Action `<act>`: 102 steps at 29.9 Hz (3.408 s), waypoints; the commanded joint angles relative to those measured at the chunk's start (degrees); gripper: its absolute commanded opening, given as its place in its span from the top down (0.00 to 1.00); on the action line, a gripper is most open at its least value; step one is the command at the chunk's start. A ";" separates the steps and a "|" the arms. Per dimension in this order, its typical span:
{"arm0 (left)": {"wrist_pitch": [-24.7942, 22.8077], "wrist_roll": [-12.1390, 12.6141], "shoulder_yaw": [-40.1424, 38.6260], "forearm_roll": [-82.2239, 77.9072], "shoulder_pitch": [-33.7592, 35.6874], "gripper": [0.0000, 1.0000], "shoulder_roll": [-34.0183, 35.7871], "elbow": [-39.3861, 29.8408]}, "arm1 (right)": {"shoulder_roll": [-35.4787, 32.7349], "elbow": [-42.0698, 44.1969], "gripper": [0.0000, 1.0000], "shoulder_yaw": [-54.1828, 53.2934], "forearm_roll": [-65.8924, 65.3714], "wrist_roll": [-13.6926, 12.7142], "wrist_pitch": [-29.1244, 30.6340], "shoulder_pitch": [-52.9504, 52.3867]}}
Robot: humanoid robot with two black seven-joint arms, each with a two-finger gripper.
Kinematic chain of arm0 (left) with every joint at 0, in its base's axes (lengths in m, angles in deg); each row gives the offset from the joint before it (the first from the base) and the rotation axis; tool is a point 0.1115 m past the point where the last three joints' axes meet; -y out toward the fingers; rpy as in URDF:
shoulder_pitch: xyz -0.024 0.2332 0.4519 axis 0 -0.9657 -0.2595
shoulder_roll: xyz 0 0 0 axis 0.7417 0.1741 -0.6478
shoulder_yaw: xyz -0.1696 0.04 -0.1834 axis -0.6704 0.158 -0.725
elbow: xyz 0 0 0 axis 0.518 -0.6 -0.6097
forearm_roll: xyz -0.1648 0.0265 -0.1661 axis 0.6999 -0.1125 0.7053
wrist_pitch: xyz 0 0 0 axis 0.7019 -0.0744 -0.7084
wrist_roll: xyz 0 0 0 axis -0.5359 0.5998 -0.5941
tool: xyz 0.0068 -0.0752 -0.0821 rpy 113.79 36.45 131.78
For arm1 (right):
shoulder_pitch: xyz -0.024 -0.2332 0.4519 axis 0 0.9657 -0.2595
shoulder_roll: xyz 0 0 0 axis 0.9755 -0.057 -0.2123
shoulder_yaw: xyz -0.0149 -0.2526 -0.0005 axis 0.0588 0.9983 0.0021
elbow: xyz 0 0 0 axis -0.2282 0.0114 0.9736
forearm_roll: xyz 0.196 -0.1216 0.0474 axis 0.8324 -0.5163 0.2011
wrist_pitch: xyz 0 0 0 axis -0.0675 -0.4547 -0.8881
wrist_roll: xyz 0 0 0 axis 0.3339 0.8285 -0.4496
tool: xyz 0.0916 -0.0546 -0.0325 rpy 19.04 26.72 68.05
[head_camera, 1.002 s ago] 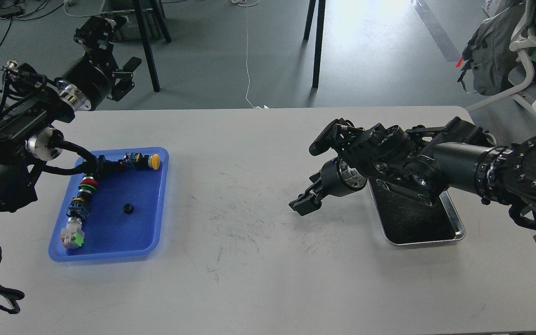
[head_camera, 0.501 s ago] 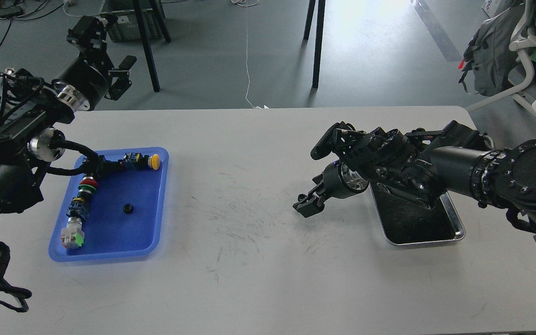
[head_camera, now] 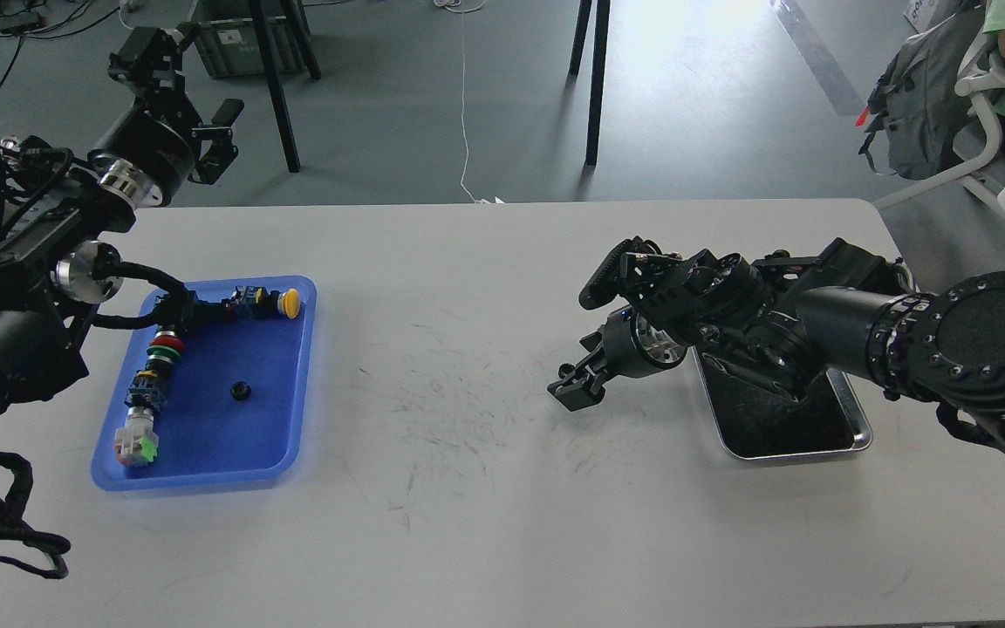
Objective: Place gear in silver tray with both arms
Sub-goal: 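Close the right gripper on the black gear, then lift the gear and carry it over the silver tray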
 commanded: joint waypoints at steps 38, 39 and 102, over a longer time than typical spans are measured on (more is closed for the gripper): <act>0.00 0.00 -0.56 0.10 -0.87 0.01 -0.04 0.36 | 0.01 -0.23 0.95 0.56 -1.73 0.00 -1.47 -0.27; 0.00 0.00 -0.56 0.10 -0.95 0.01 -0.13 0.36 | 0.01 -0.32 0.96 0.64 -1.73 0.00 -1.47 -0.53; 0.00 0.00 -2.49 1.15 -1.48 0.01 -4.87 3.96 | -26.27 -9.46 0.97 4.07 -8.06 0.00 -5.69 -2.99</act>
